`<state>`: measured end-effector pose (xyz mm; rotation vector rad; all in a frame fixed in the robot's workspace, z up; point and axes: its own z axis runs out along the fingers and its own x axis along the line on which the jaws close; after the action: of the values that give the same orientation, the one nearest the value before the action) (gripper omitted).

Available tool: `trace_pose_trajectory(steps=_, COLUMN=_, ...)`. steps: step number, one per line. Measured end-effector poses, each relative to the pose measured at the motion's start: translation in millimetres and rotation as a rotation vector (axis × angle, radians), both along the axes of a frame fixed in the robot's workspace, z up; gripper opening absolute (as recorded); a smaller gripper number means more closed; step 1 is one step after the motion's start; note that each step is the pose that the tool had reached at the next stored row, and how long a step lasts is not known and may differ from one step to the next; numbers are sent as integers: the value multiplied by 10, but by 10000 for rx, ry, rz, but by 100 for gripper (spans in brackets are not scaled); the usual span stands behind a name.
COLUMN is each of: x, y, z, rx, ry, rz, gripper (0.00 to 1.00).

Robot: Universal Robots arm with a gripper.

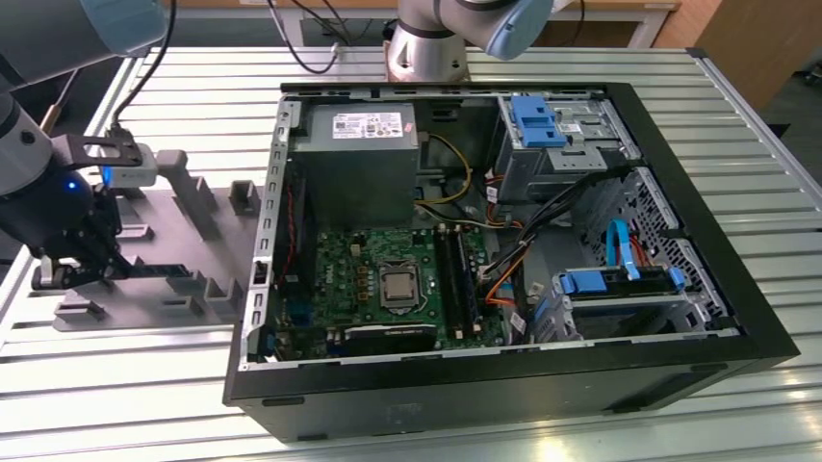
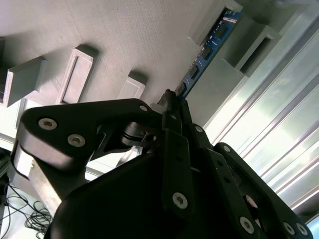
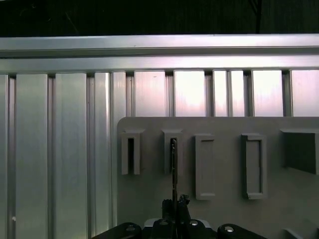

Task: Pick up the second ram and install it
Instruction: 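Pick up the second ram and move it above second insertion slot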

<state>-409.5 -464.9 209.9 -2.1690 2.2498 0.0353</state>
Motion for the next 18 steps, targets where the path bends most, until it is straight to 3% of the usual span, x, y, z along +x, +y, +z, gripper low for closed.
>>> trace_pose_trajectory(steps=18, x=0, y=0, z=55, rx=0, ry=0, rz=0, gripper=14)
